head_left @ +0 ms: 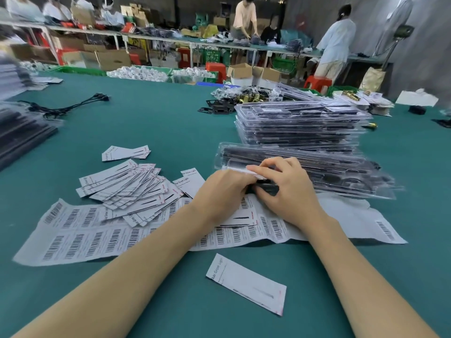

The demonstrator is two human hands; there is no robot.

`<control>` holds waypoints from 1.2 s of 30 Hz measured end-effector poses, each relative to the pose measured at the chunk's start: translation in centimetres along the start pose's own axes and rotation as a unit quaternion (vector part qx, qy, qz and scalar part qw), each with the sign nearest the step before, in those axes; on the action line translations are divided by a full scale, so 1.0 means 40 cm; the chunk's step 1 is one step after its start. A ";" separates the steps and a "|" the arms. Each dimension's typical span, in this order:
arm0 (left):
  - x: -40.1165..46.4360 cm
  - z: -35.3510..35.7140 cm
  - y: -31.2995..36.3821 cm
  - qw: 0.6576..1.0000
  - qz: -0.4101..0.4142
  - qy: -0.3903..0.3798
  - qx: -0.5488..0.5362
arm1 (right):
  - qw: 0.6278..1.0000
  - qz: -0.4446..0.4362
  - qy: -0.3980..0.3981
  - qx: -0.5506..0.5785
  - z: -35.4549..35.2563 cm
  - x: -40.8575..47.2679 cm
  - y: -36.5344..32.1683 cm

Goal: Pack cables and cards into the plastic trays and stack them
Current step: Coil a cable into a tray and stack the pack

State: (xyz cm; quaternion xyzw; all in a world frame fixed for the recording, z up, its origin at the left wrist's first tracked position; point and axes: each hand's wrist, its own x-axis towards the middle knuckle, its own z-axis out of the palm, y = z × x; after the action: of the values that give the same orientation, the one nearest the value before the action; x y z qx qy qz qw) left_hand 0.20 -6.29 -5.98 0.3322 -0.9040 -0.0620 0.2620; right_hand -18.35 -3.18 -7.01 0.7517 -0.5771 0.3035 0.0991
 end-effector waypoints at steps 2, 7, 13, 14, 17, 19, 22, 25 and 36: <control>-0.001 0.003 -0.002 1.000 0.010 -0.004 -0.015 | 1.000 0.003 0.004 0.013 0.001 -0.001 0.000; -0.009 0.004 -0.014 0.999 0.035 -0.026 -0.007 | 1.000 0.013 -0.002 0.019 -0.005 -0.001 -0.006; -0.009 0.008 -0.013 0.999 0.031 -0.017 -0.032 | 0.999 0.026 -0.002 0.031 -0.006 0.002 -0.009; -0.012 0.009 -0.011 0.999 0.031 -0.023 -0.024 | 0.999 0.028 -0.001 0.033 -0.007 0.003 -0.010; -0.020 0.012 -0.009 0.999 0.029 -0.037 -0.008 | 0.999 0.029 -0.003 0.038 -0.006 0.004 -0.013; -0.017 0.013 -0.007 0.999 0.025 -0.037 -0.008 | 0.999 0.026 -0.002 0.047 -0.005 0.001 -0.010; -0.006 0.018 -0.003 0.999 0.010 -0.030 0.012 | 0.998 0.020 -0.003 0.053 -0.006 -0.004 -0.004; -0.005 0.027 0.004 1.000 0.014 -0.012 0.023 | 0.999 0.015 -0.003 0.049 -0.004 -0.006 0.000; -0.027 -0.013 0.007 0.995 -0.004 0.063 0.081 | 0.999 0.012 -0.001 0.044 0.002 -0.008 0.008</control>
State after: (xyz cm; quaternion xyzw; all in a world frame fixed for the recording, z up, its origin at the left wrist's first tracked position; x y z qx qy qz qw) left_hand 1.00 -5.35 -5.92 0.3587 -0.8865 0.0312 0.2908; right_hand -18.68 -3.09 -7.32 0.7490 -0.5721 0.3285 0.0620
